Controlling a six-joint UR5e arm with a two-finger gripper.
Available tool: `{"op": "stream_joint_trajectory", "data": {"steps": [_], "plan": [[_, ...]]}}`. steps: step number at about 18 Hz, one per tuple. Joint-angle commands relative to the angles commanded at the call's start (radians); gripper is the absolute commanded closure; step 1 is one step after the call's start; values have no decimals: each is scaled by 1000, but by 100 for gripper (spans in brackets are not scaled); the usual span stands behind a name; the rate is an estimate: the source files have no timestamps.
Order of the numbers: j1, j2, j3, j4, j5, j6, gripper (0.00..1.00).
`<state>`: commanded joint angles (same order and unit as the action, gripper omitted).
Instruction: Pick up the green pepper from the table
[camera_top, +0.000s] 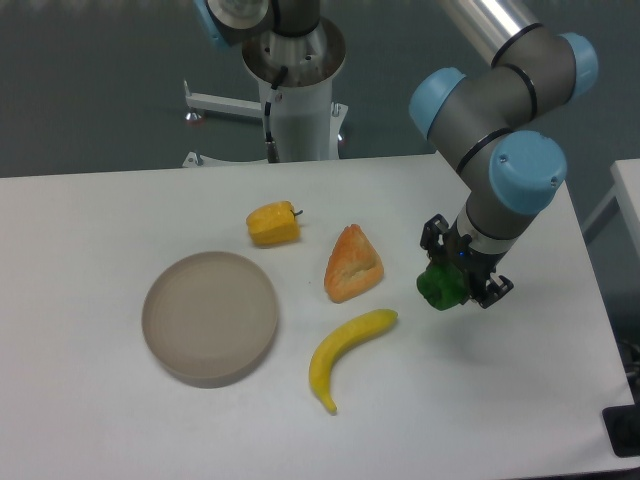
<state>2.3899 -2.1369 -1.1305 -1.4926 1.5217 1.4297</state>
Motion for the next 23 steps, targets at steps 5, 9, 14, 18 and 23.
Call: {"op": "stream_joint_trajectory", "data": {"steps": [5, 9, 14, 18, 23], "plan": [[0, 32, -32, 6, 2, 0, 75], [-6, 40, -64, 17, 6, 0, 75], [-6, 80, -110, 34, 15, 0, 75], [-6, 78, -110, 38, 17, 0, 75], [-8, 77, -112, 38, 17, -2, 75]]}}
